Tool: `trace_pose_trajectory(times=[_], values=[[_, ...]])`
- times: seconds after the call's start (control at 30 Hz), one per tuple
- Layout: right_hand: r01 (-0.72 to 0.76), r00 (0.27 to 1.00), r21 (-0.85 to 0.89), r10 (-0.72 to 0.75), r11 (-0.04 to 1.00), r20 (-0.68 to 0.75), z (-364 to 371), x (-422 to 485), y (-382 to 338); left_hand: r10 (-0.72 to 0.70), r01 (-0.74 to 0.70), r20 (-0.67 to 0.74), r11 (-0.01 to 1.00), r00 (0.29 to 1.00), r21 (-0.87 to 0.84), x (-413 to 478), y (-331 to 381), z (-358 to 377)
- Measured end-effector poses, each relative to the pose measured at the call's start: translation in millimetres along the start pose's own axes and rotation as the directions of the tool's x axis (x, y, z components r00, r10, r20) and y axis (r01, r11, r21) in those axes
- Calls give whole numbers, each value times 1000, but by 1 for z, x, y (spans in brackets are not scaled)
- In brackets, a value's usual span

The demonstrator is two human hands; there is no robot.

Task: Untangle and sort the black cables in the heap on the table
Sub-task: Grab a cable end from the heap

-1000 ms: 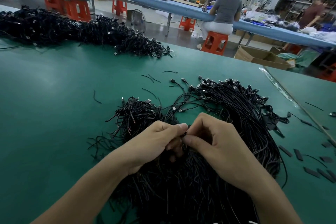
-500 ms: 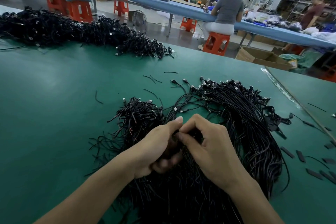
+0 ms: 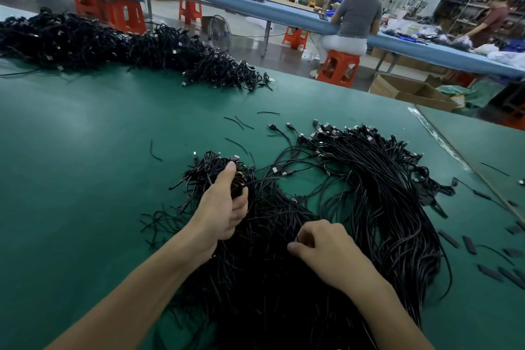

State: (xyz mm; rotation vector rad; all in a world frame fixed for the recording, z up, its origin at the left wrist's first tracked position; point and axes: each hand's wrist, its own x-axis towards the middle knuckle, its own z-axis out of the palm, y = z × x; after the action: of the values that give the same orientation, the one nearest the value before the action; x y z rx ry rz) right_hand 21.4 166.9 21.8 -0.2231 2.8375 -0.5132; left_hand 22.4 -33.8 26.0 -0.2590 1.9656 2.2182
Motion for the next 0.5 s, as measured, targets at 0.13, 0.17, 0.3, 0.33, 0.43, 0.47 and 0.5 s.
trace_pose_trajectory(times=[0.13, 0.17, 0.3, 0.33, 0.43, 0.47, 0.5], values=[[18, 997, 64, -13, 998, -75, -6, 0, -3, -10, 11, 36, 999, 999, -36, -3, 2, 3], [28, 996, 83, -20, 996, -91, -8, 0, -3, -8, 9, 33, 1000, 999, -30, -3, 3, 3], [105, 980, 219, -64, 970, -188, -20, -4, -4, 39, -37, 37, 998, 999, -52, -6, 7, 3], [124, 972, 253, -66, 960, -226, -24, -5, -3, 59, -56, 47, 997, 997, -61, -6, 8, 3], [189, 920, 350, -42, 917, -389, -35, -6, -4, 121, -115, 82, 990, 989, -78, -9, 10, 5], [225, 889, 396, -21, 890, -458, -38, -6, -5, 136, -128, 108, 988, 985, -84, -11, 11, 6], [270, 855, 459, 8, 847, -519, -40, -6, -7, 144, -132, 149, 987, 978, -87, -13, 11, 7]])
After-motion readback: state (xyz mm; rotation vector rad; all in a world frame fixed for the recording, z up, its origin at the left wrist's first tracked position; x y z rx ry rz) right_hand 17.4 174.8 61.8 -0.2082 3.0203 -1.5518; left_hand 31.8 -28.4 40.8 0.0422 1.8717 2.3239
